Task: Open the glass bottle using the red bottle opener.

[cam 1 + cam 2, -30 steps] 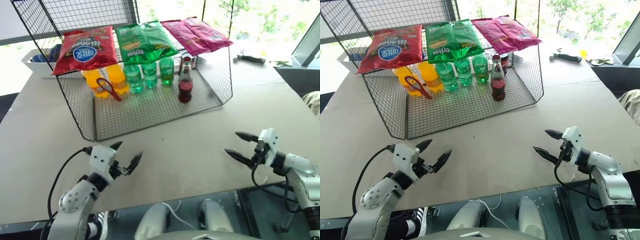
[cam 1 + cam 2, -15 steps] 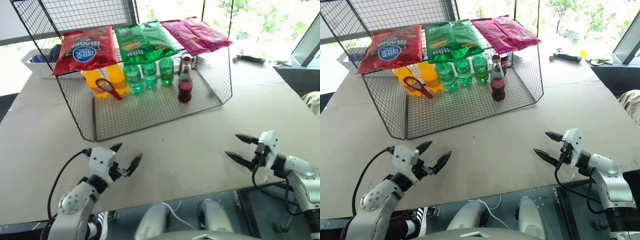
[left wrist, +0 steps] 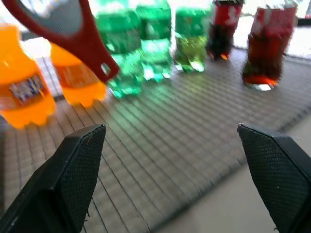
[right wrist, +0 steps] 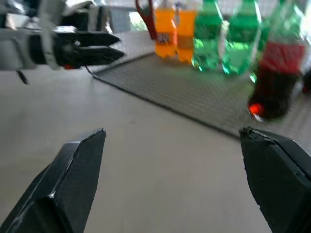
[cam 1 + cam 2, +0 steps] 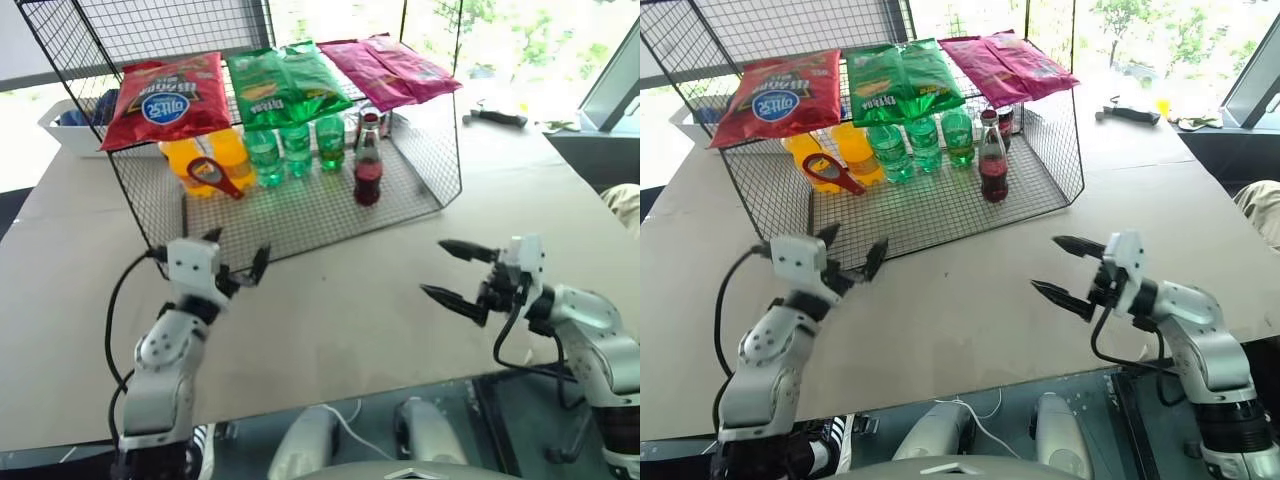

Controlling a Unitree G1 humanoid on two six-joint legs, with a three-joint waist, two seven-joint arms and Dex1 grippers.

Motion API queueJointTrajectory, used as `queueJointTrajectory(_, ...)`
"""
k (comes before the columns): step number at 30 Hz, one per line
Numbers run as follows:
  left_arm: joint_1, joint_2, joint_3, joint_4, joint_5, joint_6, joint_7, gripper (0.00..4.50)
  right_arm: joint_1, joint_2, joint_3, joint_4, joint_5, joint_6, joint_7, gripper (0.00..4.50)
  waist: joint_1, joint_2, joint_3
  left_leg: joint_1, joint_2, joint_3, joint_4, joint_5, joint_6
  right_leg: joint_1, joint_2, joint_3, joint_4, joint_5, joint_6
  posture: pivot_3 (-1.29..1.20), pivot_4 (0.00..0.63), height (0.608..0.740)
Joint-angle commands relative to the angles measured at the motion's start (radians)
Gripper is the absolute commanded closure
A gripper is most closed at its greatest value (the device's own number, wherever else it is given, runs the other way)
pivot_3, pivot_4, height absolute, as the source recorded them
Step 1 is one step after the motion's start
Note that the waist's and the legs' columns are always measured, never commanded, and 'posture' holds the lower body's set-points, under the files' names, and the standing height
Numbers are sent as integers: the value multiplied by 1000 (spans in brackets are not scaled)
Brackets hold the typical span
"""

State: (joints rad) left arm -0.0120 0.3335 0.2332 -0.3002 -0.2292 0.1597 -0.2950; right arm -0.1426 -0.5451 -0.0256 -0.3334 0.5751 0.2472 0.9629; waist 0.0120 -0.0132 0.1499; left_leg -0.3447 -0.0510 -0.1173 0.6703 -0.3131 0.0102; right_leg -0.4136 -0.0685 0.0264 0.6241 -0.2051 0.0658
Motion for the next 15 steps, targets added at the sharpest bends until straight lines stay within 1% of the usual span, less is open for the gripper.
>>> queueJointTrajectory(1,-109,-11,46,54,33,-10,101,0,-96,49,29,-132,67,84,-94,78,1,0,0,0,0,0,0,0,0,0,0,0,0,0,0,0,150,740)
queueJointTrajectory(4,-181,-15,45,105,58,-18,142,0,-151,83,44,-181,99,134,-146,78,3,-1,0,-2,-1,-2,0,0,0,-1,-1,-1,0,0,0,0,150,740)
queueJointTrajectory(9,-274,-25,46,202,77,-32,190,0,-204,106,46,-229,147,193,-199,78,1,-1,0,-4,-3,-3,0,0,1,-2,-2,-2,-4,0,0,0,150,740)
queueJointTrajectory(15,-354,-31,28,311,91,-67,198,0,-217,99,45,-248,160,218,-217,78,2,-1,0,-4,-4,-4,0,0,0,-2,-2,-3,-2,0,0,0,150,740)
